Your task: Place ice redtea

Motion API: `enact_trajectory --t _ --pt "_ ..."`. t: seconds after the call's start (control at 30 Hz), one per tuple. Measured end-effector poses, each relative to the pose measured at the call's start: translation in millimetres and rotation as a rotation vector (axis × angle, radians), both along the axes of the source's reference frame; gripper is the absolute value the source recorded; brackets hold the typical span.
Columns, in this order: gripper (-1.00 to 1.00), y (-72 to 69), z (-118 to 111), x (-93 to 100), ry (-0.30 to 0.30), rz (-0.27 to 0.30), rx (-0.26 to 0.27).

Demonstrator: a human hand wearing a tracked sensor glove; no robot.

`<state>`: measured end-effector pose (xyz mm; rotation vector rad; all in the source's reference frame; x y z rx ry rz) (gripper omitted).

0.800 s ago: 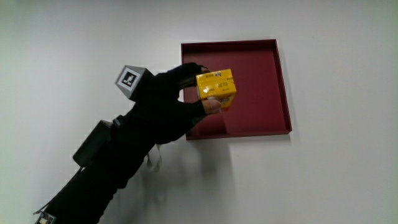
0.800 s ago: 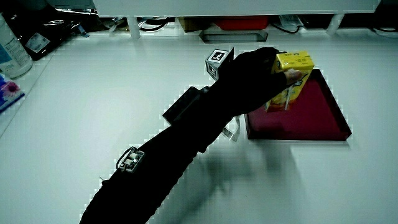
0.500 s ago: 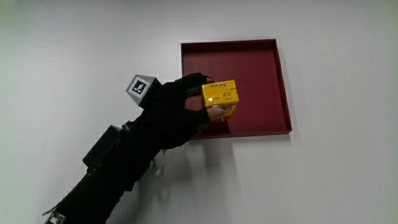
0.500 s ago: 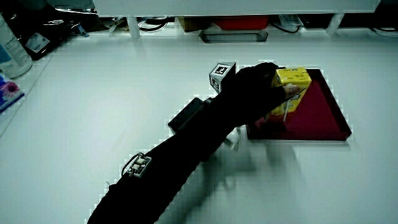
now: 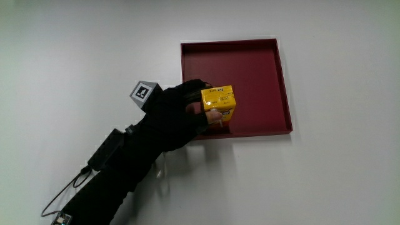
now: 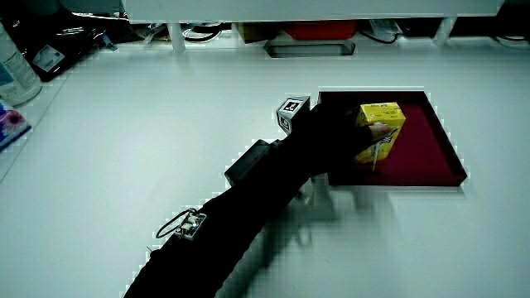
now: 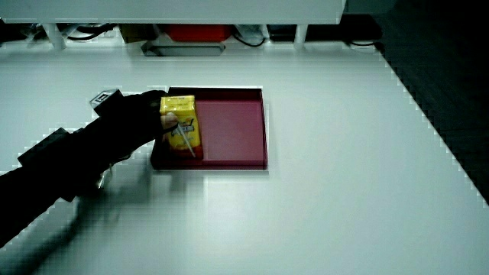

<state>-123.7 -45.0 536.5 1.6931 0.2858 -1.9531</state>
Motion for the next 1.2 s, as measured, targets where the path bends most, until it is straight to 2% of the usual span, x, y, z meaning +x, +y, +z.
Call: enact_trajectory --t 0.1,0.43,0.53,0.6,0.73,0.8,0.93,0.97,1.03,1.1,1.2 --pt "0.00 0.8 0 0.4 0.005 0.000 -0.008" --pt "-0.40 1.2 -2 2.4 0.016 -0.004 -0.015" --pt "-0.52 1.2 -6 2.1 -0.013 -0.001 0.001" --pt "-0.60 1.8 -8 0.6 -0.026 -0.008 0.006" --pt "-0.76 2.6 -17 -7.8 0.001 -0.019 -0.030" --pt "-0.84 2.4 -23 -13.6 0.007 -0.020 -0.028" --pt "-1.00 3.5 -40 -27.7 -0.011 0.019 -0.028" --pt "-1.00 3.5 -38 -33.4 -0.042 0.036 -0.010" --pt "-1.00 5.9 -48 -39.0 -0.071 0.076 0.001" --pt "-1.00 7.4 -57 -43.3 -0.102 0.108 0.035" --pt "-1.00 10.7 -58 -53.8 -0.134 0.138 0.029"
